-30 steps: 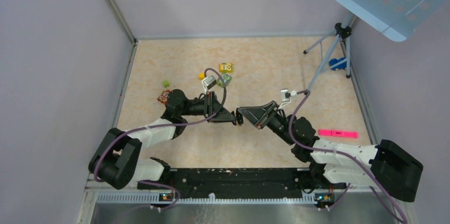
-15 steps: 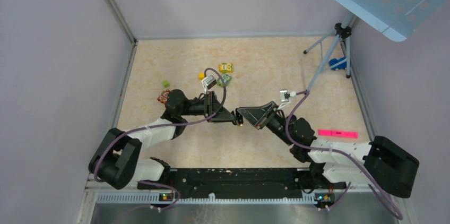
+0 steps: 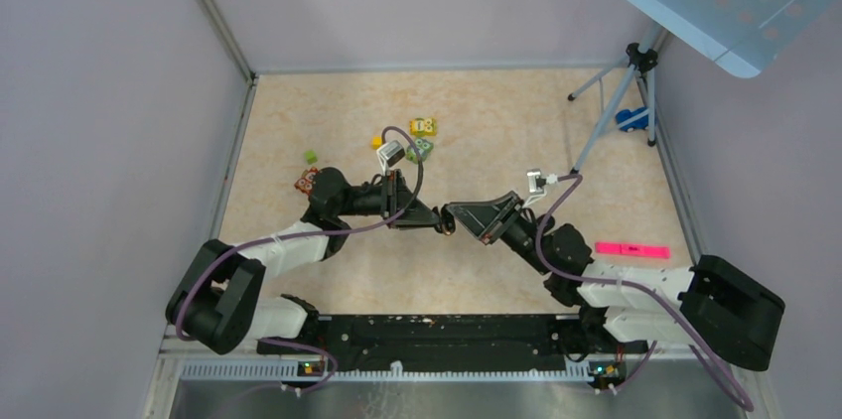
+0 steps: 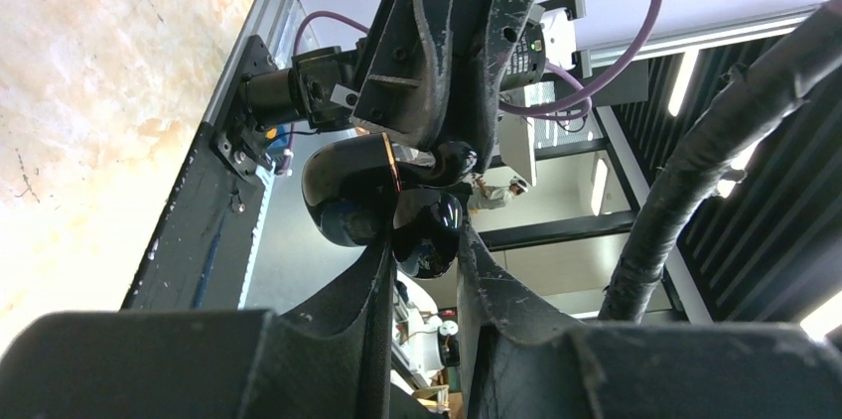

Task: Insert the wireless bluetooth earbuds into the charging case
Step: Insert the right earbud into the right side groove of the charging case, then adjust the earbuds in the charging case.

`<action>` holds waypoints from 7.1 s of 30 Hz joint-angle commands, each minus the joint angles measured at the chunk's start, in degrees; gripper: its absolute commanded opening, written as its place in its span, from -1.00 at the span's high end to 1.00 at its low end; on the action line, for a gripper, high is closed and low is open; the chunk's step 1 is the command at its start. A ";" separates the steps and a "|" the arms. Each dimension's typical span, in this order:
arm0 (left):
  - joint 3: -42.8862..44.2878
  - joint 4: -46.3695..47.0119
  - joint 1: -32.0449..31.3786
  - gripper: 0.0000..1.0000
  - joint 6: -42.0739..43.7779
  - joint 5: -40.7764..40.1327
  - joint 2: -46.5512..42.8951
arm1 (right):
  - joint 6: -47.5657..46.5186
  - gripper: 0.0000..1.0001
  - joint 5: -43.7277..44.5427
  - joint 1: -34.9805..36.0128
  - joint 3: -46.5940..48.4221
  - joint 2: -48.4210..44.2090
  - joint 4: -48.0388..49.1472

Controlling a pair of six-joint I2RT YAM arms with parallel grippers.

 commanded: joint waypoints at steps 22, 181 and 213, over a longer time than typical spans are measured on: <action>0.29 8.45 0.16 1.00 -3.14 0.19 -0.43 | -2.34 0.99 1.04 0.76 0.96 -1.68 4.50; 0.94 2.73 0.43 1.00 1.59 0.65 -0.77 | -9.08 -0.43 -4.98 0.97 2.96 -13.84 -13.99; 1.08 2.40 0.44 1.00 1.67 0.30 -0.27 | -8.08 -0.29 -7.64 1.65 1.61 -11.25 -10.06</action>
